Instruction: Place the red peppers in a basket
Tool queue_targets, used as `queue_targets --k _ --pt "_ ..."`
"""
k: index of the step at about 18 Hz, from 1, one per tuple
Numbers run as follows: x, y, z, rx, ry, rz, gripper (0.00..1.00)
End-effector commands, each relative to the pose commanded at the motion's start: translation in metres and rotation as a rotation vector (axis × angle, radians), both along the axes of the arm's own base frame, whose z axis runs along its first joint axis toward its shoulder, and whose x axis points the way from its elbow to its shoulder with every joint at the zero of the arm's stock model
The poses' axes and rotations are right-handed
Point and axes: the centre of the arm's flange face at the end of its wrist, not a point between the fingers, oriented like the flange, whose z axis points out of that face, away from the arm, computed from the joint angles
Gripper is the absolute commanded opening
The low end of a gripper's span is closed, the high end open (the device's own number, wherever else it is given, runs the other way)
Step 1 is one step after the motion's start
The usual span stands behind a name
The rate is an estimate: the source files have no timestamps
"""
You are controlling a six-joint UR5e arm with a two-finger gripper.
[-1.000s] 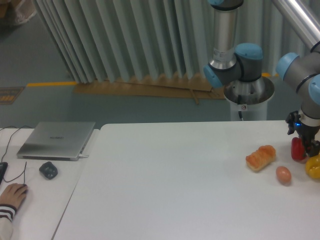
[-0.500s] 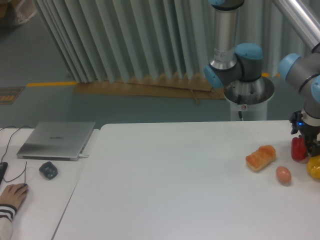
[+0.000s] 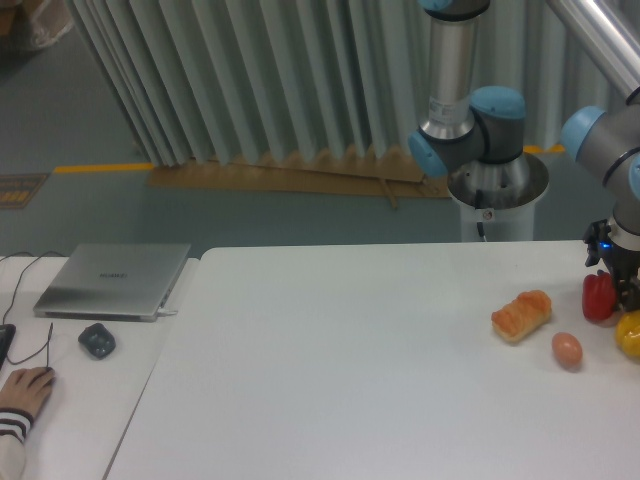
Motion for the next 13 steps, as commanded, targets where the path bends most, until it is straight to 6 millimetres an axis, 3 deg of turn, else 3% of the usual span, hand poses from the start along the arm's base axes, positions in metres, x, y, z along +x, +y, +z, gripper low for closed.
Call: queue_targets --k 3,6,12,13 --pt "0.0009 0.0015 0.0001 -0.003 0.004 0.024 0.91" --pt "0.0013 0.003 0.0005 -0.004 0.009 0.033 0.73" --pt "-0.0038 0.0045 0.0063 -0.005 0.021 0.03 0.6" --pt "-0.004 0.0044 0.0077 -0.005 0.023 0.03 0.54"
